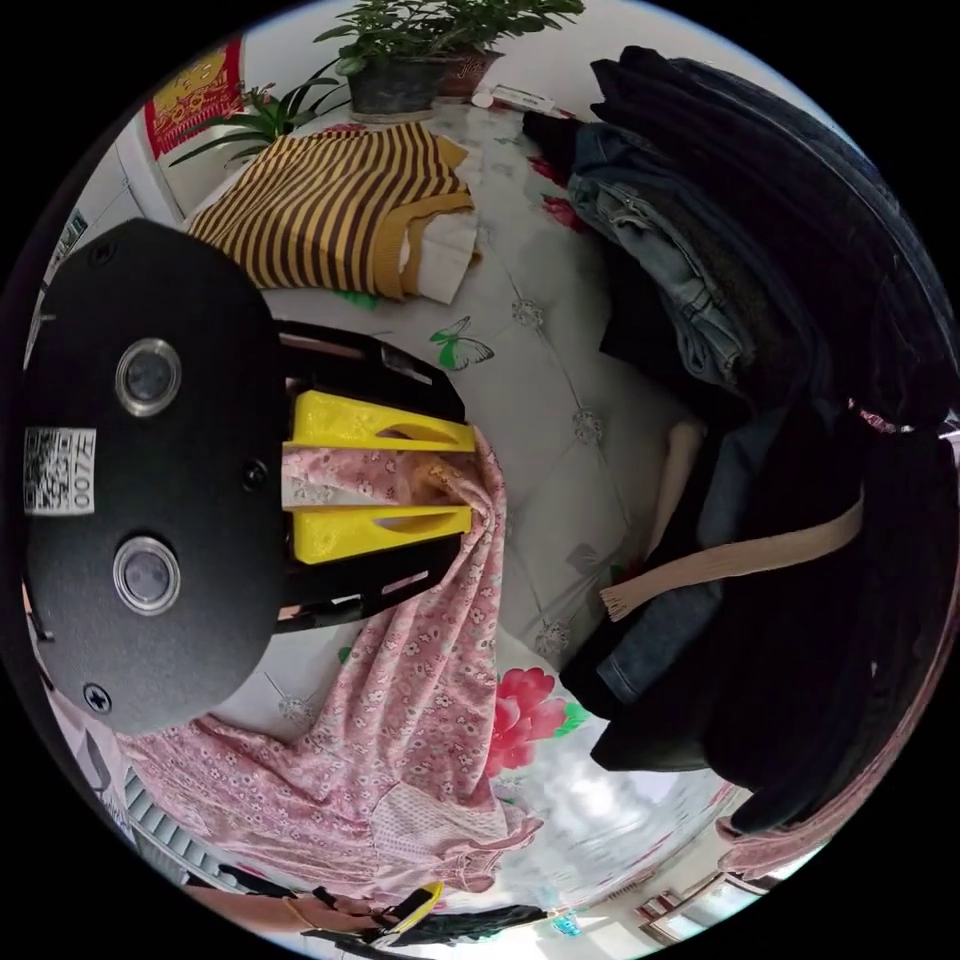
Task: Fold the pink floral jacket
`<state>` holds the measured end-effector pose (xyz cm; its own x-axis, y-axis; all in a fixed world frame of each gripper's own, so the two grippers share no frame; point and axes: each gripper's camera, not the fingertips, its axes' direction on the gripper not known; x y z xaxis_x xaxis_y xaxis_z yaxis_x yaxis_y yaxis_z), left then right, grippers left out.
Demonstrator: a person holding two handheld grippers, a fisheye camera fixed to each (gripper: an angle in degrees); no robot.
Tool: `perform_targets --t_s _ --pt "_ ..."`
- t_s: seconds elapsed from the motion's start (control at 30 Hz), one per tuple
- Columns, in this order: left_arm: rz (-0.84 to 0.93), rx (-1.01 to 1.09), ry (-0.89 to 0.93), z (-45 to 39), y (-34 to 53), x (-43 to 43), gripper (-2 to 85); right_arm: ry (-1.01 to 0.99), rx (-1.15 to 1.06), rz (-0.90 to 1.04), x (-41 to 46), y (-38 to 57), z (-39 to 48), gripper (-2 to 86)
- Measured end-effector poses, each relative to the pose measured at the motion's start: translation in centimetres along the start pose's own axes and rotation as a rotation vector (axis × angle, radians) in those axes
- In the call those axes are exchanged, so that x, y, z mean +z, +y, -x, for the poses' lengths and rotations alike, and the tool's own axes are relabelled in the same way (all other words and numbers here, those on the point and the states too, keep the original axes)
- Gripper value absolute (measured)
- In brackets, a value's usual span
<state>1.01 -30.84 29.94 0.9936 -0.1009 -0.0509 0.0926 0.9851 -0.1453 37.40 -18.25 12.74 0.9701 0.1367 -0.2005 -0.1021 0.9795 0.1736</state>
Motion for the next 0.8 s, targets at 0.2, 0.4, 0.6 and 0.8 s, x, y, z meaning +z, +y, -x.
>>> perform_targets --t_s 0.2,0.4,0.6,0.8 --pt "0.054 0.115 0.114 3.9 1.8 -2.4 8.4 -0.151 -0.014 0.011 -5.3 8.9 1.1 4.6" --pt "-0.048 0.053 0.209 7.8 4.0 -7.0 8.7 -0.277 -0.008 0.189 -5.0 18.2 4.7 5.2" --pt "-0.031 0.213 0.323 4.5 13.5 -9.5 8.8 -0.345 -0.019 0.303 -4.8 22.4 6.6 5.3" --pt "0.131 0.472 0.398 0.8 28.2 -9.6 9.3 -0.362 -0.006 0.393 -5.1 24.7 6.2 4.0"
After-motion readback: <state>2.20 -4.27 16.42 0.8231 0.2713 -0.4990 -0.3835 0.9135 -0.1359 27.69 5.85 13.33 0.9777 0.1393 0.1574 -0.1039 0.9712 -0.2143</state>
